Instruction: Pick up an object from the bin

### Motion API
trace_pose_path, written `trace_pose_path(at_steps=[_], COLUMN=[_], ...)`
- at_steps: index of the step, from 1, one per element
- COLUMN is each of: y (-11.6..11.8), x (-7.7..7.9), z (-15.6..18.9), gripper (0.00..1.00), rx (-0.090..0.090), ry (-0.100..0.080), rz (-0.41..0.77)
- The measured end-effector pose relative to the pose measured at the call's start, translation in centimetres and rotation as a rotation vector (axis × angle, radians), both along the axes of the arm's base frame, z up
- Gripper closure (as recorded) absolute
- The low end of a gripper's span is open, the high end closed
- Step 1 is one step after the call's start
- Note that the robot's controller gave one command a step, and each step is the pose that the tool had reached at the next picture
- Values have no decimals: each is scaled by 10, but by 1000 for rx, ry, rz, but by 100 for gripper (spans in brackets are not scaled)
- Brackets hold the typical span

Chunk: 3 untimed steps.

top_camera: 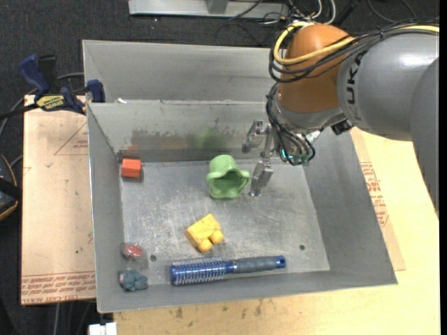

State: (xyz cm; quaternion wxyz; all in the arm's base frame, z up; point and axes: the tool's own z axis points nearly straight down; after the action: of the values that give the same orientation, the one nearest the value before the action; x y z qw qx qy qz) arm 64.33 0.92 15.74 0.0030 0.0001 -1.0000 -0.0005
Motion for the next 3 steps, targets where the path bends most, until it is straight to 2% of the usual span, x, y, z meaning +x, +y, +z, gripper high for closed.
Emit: trace_pose_path(at_steps=[1, 2, 3], y=[41, 100, 88], x=[-16, -21, -12], z=[-84, -56, -47], gripper=[0, 0, 0], rx=[0, 2, 0], ry=[-12, -11, -8], rz=[-222, -89, -178])
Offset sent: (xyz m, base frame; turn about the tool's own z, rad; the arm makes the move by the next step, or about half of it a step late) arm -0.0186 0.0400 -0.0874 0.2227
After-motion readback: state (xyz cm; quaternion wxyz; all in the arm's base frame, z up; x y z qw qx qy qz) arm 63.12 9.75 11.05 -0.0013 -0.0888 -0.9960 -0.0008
